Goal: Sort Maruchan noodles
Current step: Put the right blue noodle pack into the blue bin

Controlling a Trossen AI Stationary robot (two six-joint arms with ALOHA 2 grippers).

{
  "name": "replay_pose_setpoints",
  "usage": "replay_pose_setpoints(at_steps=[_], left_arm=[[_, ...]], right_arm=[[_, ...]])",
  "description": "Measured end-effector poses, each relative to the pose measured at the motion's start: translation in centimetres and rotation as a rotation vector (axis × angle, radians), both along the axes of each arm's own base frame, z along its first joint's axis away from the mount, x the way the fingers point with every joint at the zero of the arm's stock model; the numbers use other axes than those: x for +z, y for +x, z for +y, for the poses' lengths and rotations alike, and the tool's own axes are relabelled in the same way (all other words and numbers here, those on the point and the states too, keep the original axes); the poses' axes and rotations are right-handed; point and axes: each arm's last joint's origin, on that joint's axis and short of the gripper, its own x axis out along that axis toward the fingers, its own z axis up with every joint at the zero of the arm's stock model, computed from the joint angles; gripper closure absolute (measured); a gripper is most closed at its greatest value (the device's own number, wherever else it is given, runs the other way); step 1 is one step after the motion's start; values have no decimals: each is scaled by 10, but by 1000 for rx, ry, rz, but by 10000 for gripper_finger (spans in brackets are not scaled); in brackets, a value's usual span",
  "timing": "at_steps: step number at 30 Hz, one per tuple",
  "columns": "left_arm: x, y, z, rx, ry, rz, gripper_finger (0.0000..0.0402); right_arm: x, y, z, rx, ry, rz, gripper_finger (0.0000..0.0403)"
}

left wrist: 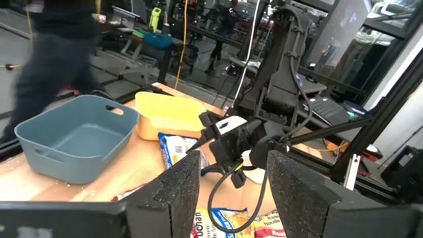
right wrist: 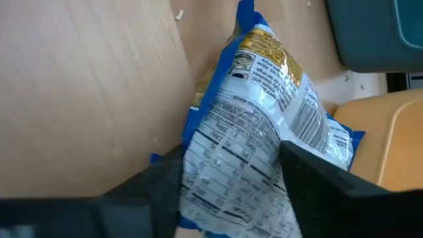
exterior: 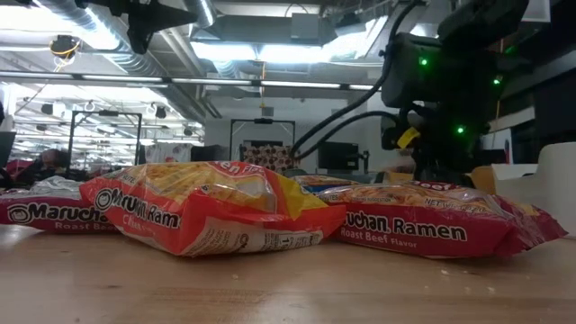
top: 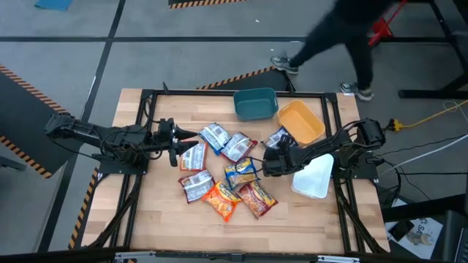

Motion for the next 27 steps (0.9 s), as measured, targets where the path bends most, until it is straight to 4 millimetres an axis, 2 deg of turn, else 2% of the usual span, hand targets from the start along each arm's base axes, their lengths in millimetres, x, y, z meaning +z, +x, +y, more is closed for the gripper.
replay_pose_setpoints(at_steps=[6,11,17,21,27], left_arm=[[0,0,0,0,-1,0,232],[0,0,0,0,-1,0,232],[0,0,0,0,-1,0,232],[0,0,0,1,-1,0,232],[0,0,0,0,0,0,232]], right_arm=[[0,0,0,-5,-2,-4,284],[2,2,1,-9,18,-14,328],[19,22,7,37,114,-61,393],[37,39,11,92,158,-107,398],[66,60,14,156,134,-178,402]])
